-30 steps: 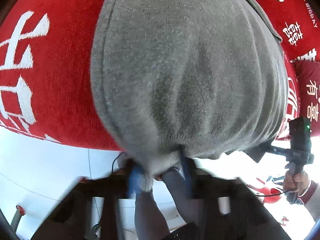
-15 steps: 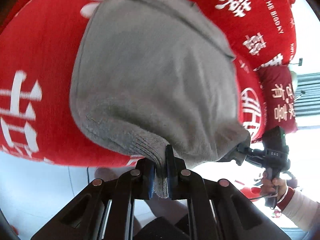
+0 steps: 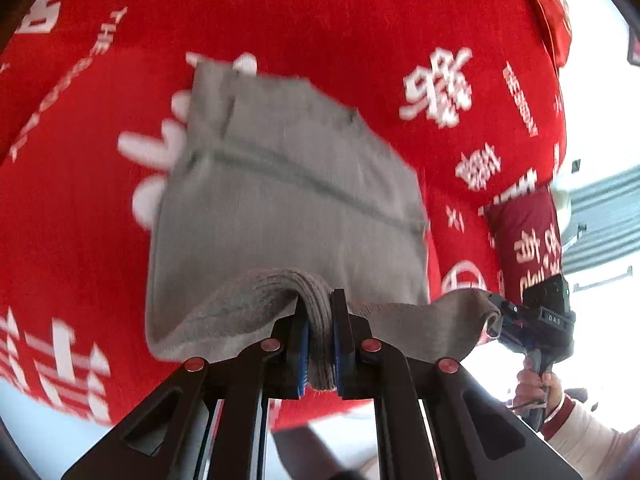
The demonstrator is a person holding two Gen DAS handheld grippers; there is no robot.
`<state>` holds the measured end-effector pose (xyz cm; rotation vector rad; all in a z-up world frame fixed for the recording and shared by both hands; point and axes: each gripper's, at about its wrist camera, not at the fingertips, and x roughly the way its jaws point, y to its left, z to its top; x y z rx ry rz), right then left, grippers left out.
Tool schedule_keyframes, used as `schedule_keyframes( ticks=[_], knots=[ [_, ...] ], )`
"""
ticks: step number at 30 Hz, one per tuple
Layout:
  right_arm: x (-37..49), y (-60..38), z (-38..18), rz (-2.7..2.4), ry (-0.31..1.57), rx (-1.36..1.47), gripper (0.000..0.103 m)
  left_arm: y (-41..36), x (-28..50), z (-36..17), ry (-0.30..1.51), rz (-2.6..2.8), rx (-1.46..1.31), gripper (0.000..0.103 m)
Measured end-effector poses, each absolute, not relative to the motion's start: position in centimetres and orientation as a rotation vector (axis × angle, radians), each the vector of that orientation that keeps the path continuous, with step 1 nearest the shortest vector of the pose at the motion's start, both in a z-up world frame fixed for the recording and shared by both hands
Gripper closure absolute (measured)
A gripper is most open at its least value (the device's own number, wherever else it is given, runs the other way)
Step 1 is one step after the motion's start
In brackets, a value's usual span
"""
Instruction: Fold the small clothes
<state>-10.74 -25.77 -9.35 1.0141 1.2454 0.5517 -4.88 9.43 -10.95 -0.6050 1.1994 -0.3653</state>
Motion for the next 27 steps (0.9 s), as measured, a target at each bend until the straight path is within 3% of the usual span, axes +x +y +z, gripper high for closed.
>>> schedule_keyframes(
  ticks=[10, 19, 24, 26, 27],
  knots=[
    [5.7, -26.8, -9.7, 0.608, 1.242, 0.948, 0.095, 9.4, 9.5, -11.0, 1.112, -0.261, -0.603, 0.093],
    [17.2, -26.1, -20.1, 0.508, 1.41, 0.89, 0.095, 9.1, 18.6, -19.8, 1.216, -0.091, -0.623, 0.092],
    [18.4, -25.8, -23.8, 0.449, 1.487, 0.902, 0.092, 9.3, 19.8, -21.0, 1.26, -0.009, -0.62, 0.09],
    [18.6, -25.7, -23.2, 0.45, 1.481, 0.889, 0.082, 9.4, 19.9, -19.9, 1.254, 0.018, -0.583, 0.09],
    [18.6, -25.7, -22.6, 0.456, 1.471, 0.868, 0.078, 9.5, 19.9, -19.4, 1.252, 0.029, -0.569, 0.083]
  ],
)
